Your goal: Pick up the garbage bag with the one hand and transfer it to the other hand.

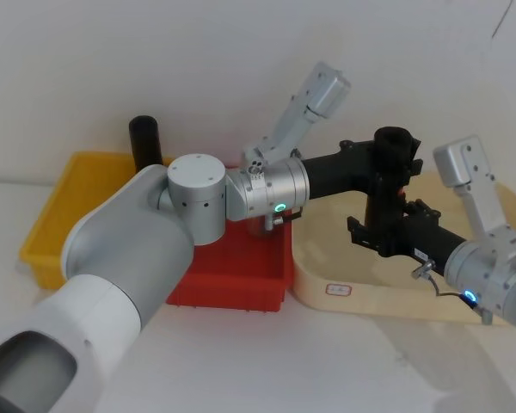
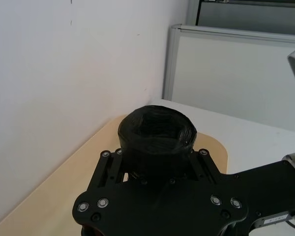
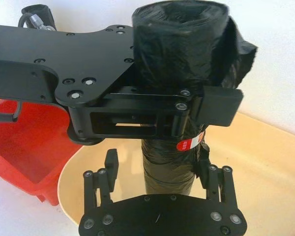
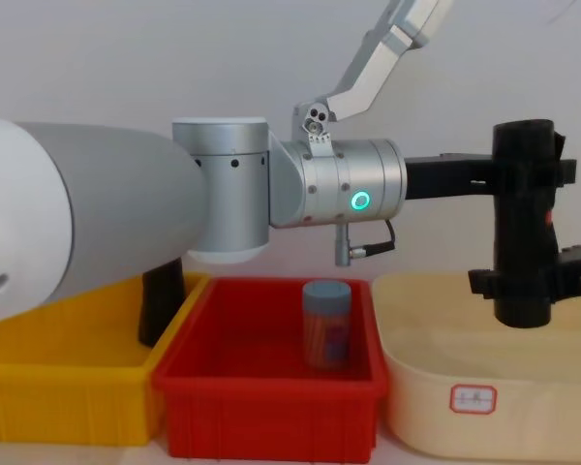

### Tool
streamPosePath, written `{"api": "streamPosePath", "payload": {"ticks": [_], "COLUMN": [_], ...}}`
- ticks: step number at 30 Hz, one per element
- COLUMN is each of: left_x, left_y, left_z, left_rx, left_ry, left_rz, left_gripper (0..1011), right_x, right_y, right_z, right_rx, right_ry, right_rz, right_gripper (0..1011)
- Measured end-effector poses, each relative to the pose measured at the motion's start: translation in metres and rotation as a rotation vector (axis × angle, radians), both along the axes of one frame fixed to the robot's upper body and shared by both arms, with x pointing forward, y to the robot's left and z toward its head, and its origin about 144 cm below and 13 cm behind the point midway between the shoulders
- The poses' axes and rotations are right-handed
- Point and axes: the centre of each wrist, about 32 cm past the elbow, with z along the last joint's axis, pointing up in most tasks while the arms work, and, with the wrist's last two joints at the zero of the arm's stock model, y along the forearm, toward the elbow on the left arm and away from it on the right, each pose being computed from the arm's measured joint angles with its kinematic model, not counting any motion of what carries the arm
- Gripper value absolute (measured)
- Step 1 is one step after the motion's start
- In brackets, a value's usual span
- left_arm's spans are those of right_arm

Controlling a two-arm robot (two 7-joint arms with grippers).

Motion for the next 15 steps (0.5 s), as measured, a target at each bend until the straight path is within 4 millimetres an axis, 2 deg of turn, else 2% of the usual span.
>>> {"api": "streamPosePath", "payload": {"ticks": [2, 15], "left_x": [-0.0005, -0.0017], "left_y": [0.0000, 0.0007], "left_z": [-0.0003, -0.0008], "left_rx": [-0.002, -0.007], "left_ry": [0.000, 0.001], "left_rz": [0.002, 0.009], "left_gripper": [466, 466], "right_x": [0.0007, 0.0045], "right_y": [0.0005, 0.0025], "right_z": [-0.0005, -0.0026], "right_rx": [0.001, 0.005], "right_ry": [0.002, 0.011], "right_rz": [0.002, 0.007], "right_gripper": [929, 560]}}
